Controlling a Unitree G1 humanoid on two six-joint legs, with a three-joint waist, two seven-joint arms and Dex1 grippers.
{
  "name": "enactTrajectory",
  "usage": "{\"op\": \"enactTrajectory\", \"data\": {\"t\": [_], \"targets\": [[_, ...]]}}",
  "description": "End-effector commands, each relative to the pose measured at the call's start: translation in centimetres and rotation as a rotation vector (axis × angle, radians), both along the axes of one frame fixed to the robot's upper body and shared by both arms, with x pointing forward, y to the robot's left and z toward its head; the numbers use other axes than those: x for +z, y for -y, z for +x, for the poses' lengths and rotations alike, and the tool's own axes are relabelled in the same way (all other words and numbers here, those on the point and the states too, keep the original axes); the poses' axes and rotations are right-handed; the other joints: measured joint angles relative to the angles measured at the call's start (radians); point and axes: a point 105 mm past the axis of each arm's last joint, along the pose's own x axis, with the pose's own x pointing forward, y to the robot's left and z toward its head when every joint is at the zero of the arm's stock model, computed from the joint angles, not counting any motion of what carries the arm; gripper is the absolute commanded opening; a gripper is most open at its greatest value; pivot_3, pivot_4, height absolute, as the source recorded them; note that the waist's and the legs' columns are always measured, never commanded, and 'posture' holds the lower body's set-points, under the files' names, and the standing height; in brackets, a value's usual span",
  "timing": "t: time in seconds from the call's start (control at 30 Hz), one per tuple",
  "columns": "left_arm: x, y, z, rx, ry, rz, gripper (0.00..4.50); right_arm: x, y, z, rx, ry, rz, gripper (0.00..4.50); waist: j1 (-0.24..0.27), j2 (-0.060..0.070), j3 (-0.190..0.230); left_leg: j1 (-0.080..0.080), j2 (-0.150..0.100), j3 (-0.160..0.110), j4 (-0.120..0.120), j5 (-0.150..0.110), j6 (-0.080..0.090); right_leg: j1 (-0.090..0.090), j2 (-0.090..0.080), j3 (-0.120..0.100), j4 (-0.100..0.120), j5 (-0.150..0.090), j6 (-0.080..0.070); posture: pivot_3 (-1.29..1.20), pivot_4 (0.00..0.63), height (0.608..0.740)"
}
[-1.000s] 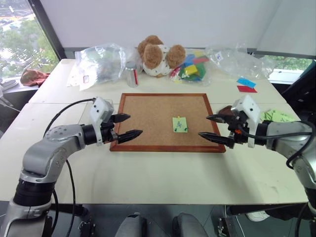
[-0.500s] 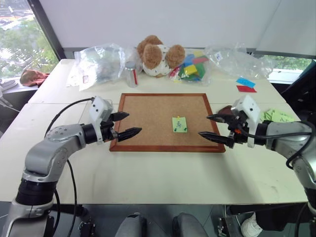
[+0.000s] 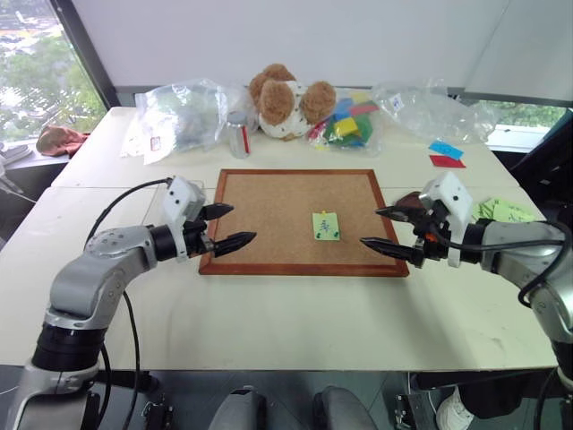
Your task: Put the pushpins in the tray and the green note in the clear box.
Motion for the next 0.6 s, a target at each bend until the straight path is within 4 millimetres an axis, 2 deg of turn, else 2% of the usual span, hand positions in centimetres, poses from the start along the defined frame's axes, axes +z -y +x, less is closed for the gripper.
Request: {"op": "enactTrajectory", "data": {"t": [0.03,0.1,0.3,0.33,0.4,0.6], "targets": [[0.3,0.9,0.6,-0.013,0.054,0.0,3.88,0.8,-0.2,0.1,-0.006,0.04,0.018,3.36,0.0,0.0,0.0,0.0,0.0,0.0,0.0,0.0,0.0,0.0,0.0,0.0,0.0,0.0,0.0,0.0,0.15,0.74],[-0.6,1.8,1.5,0.0,0.061,0.005,3.17,0.6,-0.3,0.3,-0.016,0.044,0.018,3.36,0.002,0.0,0.0,0.0,0.0,0.0,0.0,0.0,0.0,0.0,0.0,0.0,0.0,0.0,0.0,0.0,0.15,0.74],[-2.7,4.6,3.6,0.011,0.09,0.023,0.25,0.3,-0.1,1.8,-0.091,0.055,0.027,3.36,0.001,0.0,0.0,-0.001,0.0,0.0,0.001,0.001,-0.002,0.0,0.0,0.0,-0.001,0.0,0.0,0.0,0.15,0.74],[-3.0,5.0,3.9,0.013,0.084,0.017,0.06,0.1,0.0,2.3,-0.116,0.049,0.027,3.36,-0.001,0.0,0.0,-0.001,0.0,0.0,0.001,0.001,-0.002,0.0,0.0,0.0,-0.001,0.0,0.0,0.0,0.15,0.74],[-3.7,5.8,4.5,0.026,0.063,-0.002,0.06,-0.4,0.2,3.3,-0.173,0.022,0.024,3.36,-0.003,0.0,0.0,-0.001,0.0,0.0,0.001,0.002,-0.003,-0.001,0.0,0.0,0.0,0.0,0.0,0.0,0.15,0.74],[-6.6,6.7,5.5,0.044,0.03,0.031,0.06,-1.4,-1.5,6.1,-0.216,-0.026,0.055,3.36,-0.005,0.0,0.0,-0.002,0.0,0.0,0.001,0.003,-0.006,-0.003,0.0,0.0,0.001,0.0,0.0,0.0,0.15,0.74]]}}
